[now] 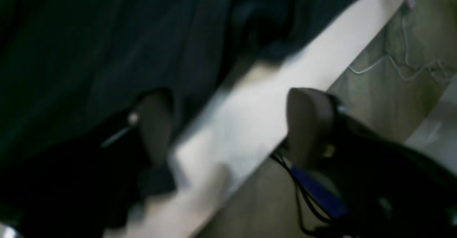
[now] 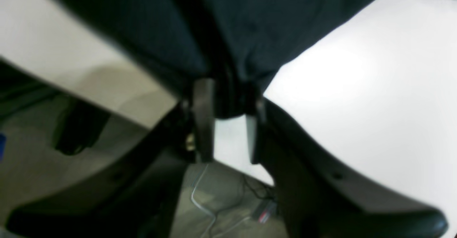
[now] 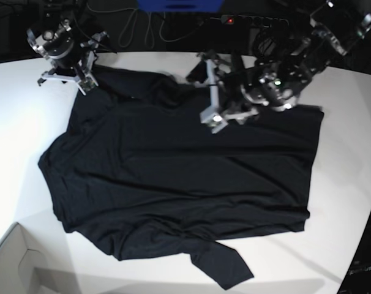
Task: Layout the t-shirt on the table in an organized manner, then fold the t-shirt properly
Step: 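Lay the shirt down and regrasp the collar edge with both grippers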
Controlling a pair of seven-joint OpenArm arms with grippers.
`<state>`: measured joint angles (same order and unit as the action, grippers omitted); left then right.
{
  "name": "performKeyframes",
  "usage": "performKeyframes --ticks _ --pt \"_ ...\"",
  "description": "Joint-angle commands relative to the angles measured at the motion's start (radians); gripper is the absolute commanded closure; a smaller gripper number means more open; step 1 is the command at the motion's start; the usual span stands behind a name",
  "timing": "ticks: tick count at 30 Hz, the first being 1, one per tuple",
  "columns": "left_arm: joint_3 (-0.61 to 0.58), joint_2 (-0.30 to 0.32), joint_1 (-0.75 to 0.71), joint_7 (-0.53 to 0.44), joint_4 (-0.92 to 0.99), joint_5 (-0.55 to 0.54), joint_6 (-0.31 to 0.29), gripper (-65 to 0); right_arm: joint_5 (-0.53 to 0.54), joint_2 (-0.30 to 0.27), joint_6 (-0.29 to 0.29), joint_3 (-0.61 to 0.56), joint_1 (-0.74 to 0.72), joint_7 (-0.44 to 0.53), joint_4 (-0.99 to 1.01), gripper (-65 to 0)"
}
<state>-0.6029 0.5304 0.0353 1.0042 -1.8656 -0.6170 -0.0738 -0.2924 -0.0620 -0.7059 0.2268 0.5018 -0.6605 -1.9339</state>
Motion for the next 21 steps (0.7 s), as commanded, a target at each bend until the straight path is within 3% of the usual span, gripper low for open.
performKeyframes --ticks 1,6,9,12,21 --pt "0.065 0.009 -0.033 -0.011 -0.029 -0.002 0.002 -52.9 0.003 -0.005 0.008 0.004 -0.001 0.015 -0.019 -17.7" --pt "0.370 0.004 -0.219 -0.011 -0.065 -0.008 -0.002 -55.6 0.003 -0.002 0.008 0.006 0.001 0.015 -0.019 -19.0" --pt "0.443 -0.008 -0.249 -0.009 -0.053 -0.004 -0.002 -55.6 0.003 -0.002 0.008 0.006 -0.001 0.015 -0.019 -19.0" --pt "0.449 -0.020 -0.254 -0.003 -0.018 -0.001 -0.004 -55.4 0.005 -0.002 0.008 0.004 -0.002 0.015 -0.019 -19.0" --pt "0.318 -0.022 -0.248 -0.009 0.123 0.001 -0.002 -55.2 0.006 0.018 0.008 0.004 -0.002 0.017 -0.016 -19.0"
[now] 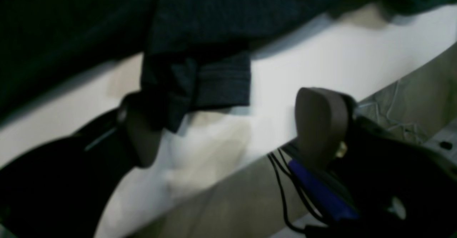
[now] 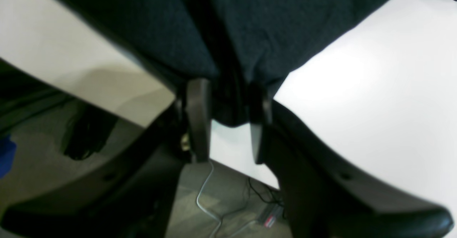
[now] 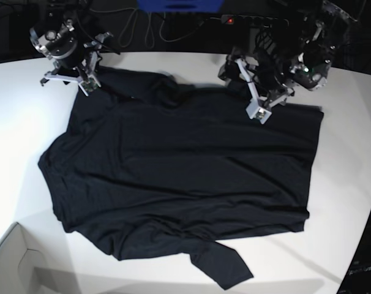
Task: Layout the t-shirt on the table in an organized manner, then fold the t-shirt properly
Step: 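Lay the shirt down and regrasp the collar edge with both grippers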
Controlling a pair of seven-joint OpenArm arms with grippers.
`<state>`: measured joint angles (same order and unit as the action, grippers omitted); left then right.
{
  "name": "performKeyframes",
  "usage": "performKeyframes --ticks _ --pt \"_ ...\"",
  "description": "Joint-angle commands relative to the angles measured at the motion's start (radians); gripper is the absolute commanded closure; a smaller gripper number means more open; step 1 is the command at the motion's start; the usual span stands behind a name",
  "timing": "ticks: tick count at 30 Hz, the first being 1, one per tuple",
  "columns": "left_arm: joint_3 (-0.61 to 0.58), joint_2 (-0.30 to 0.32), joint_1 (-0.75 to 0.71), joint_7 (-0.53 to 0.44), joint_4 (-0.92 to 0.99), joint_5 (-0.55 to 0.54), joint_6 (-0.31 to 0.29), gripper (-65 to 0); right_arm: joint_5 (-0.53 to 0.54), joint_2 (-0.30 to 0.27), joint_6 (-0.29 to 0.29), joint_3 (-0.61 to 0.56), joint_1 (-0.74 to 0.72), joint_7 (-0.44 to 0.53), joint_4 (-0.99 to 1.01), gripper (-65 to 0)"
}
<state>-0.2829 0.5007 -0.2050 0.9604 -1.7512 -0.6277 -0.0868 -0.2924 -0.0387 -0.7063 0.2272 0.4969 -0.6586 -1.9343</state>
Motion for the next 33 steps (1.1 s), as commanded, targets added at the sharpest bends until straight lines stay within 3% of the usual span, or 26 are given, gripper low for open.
performKeyframes --ticks 1,4,6,10,11,15,20,23,31,33 --pt "-0.002 0.006 -0.006 0.033 0.032 0.012 0.011 -55.1 0.006 -0.005 0.008 0.004 0.003 0.015 -0.015 -19.0" --pt "0.000 0.006 -0.001 0.033 0.076 0.012 0.011 -50.9 0.006 -0.010 0.008 0.004 0.003 0.015 -0.014 -18.9" --pt "0.000 0.006 0.009 0.033 0.086 0.012 0.011 -40.4 0.006 -0.010 0.008 0.004 0.003 0.015 -0.015 -18.9" --pt "0.001 0.020 0.008 0.035 0.092 0.012 0.011 -11.9 0.006 -0.011 0.008 0.028 0.001 0.016 -0.015 -18.9" --pt "0.001 0.034 0.008 0.035 0.092 0.012 0.009 -8.9 0.006 -0.010 0.008 0.042 -0.002 0.016 -0.015 -18.9" --pt "0.001 0.072 0.006 0.041 0.090 0.004 0.009 -9.8 0.006 -0.005 0.008 0.103 -0.027 0.016 -0.015 -19.0" --pt "0.001 0.115 0.006 0.041 0.086 0.006 0.009 0.0 0.006 -0.005 0.008 0.134 -0.022 0.059 -0.017 -19.0" --pt "0.027 0.135 0.006 0.042 0.081 0.002 0.009 -0.5 0.006 -0.003 0.008 0.139 -0.019 0.070 -0.018 -19.0" --pt "0.366 0.135 -0.110 0.042 -0.089 0.002 0.009 -0.3 0.006 0.021 0.008 0.148 -0.028 0.072 -0.020 -19.3" --pt "0.403 0.134 -0.112 0.044 -0.100 0.002 0.009 -0.3 0.008 0.029 0.008 0.146 -0.045 0.072 -0.023 -19.3"
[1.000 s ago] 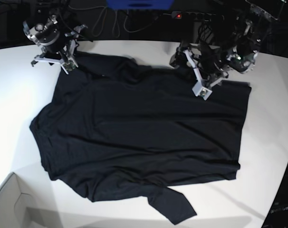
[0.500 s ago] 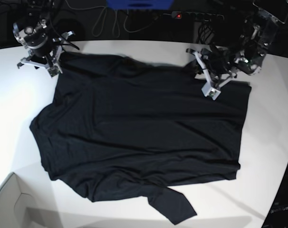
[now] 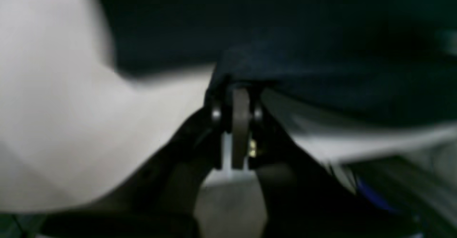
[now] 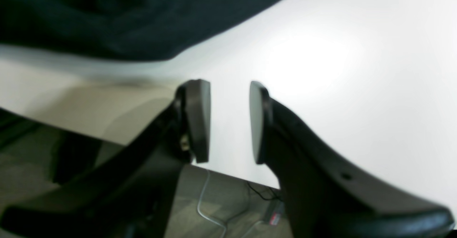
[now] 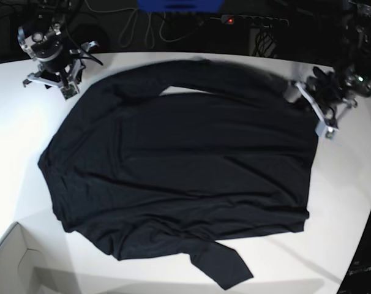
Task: Layout the t-shirt on the table in an organized manner, then fold the t-shirt properly
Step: 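Lay the shirt down and regrasp the collar edge with both grippers, then pull the collar edge with both grippers apart to stretch it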
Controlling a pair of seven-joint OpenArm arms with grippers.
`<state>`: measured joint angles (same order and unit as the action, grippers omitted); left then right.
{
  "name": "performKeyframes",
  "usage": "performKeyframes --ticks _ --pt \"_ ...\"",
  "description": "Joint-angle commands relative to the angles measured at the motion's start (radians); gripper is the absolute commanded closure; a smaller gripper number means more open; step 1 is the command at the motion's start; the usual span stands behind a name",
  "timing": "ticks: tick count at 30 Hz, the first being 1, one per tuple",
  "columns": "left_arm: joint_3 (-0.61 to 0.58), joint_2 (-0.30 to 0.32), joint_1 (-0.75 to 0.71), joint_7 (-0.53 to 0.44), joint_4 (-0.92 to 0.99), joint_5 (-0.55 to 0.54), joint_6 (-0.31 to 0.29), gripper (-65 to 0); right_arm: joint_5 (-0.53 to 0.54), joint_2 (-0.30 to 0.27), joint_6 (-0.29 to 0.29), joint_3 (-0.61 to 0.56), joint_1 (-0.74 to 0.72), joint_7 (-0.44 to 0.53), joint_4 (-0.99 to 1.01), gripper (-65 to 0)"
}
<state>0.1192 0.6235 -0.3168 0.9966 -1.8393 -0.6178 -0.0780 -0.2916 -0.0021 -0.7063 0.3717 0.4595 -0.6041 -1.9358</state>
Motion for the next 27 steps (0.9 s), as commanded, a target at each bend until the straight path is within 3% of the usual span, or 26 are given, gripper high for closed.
performKeyframes --ticks 1,6,13,21,27 --pt "0.004 0.011 0.000 0.008 -0.013 -0.007 0.001 -0.3 0.007 0.000 0.008 0.002 -0.011 0.017 -0.024 -19.3" --pt "0.000 0.009 0.023 0.008 -0.006 -0.007 0.001 -0.3 0.067 0.034 0.008 -0.006 -0.011 0.017 -0.053 -19.2" --pt "-0.002 -0.027 0.018 0.008 0.069 -0.001 0.001 -0.3 0.094 0.038 0.008 -0.095 0.008 0.006 -0.058 -19.5" --pt "-0.002 -0.044 -0.018 0.008 0.123 -0.007 0.001 -0.3 0.096 0.066 0.008 -0.122 0.009 0.006 -0.027 -31.6" --pt "-0.002 -0.038 -0.063 0.008 0.123 -0.007 0.001 -0.3 0.098 0.066 0.008 -0.124 -0.011 0.016 0.054 -32.1"
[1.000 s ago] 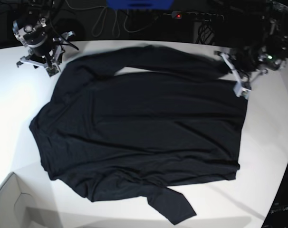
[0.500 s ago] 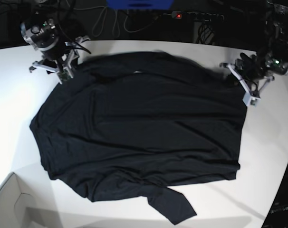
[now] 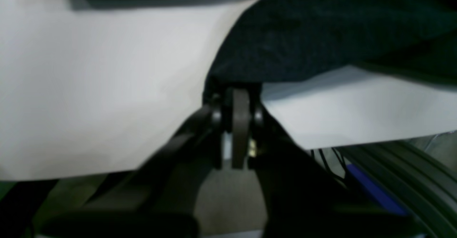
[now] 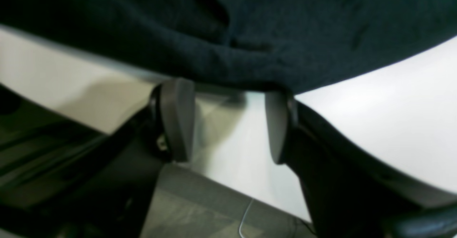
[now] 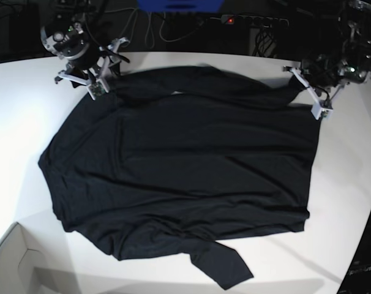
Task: Layout the t-shirt on the table in an organized manner, then fold the t-shirt properly
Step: 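Pull the collar edge with both grippers apart to stretch it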
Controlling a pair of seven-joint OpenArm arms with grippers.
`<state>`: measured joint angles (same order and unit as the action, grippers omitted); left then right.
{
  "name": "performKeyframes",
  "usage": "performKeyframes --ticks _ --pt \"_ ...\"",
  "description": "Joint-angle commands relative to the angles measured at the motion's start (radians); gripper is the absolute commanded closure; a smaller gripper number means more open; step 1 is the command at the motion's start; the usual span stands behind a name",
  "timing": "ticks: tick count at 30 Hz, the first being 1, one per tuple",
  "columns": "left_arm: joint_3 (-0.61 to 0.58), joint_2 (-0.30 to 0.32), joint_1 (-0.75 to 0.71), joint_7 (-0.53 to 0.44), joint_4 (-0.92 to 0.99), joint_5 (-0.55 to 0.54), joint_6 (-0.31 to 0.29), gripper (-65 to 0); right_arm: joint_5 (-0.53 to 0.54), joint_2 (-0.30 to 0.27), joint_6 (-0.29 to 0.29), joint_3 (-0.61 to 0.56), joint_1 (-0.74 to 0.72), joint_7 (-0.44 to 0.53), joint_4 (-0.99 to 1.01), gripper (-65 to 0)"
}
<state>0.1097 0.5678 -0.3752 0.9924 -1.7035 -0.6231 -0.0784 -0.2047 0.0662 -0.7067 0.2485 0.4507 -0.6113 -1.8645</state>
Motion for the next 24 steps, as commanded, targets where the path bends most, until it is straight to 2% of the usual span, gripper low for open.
performKeyframes --ticks 1,5,7,13,14,20,24 --pt "0.008 0.018 -0.012 0.012 -0.014 -0.002 -0.001 -0.3 0.023 -0.003 0.009 -0.001 -0.003 0.023 -0.004 -32.0" --pt "0.009 0.019 -0.021 0.012 -0.046 0.001 -0.001 -0.3 0.066 -0.003 0.009 0.002 -0.025 0.023 0.013 -31.4" --pt "0.014 0.021 -0.038 0.012 -0.073 0.002 -0.001 -0.3 0.080 -0.004 0.009 0.002 -0.028 0.024 0.013 -27.4" --pt "0.014 0.024 -0.046 0.013 -0.131 0.006 -0.001 -0.3 0.129 -0.009 0.009 0.005 -0.030 0.024 0.007 -2.3" --pt "0.014 0.036 -0.049 0.013 -0.139 0.001 -0.001 -0.3 0.129 -0.009 0.009 0.007 -0.030 0.024 0.006 0.0" --pt "0.014 0.090 -0.086 0.021 -0.214 -0.004 -0.001 -0.3 0.129 -0.010 0.009 0.007 -0.023 0.024 -0.086 0.0" --pt "0.015 0.097 -0.084 0.121 -0.255 -0.004 -0.001 -0.3 0.129 -0.010 0.009 0.007 -0.031 0.024 -0.134 0.0"
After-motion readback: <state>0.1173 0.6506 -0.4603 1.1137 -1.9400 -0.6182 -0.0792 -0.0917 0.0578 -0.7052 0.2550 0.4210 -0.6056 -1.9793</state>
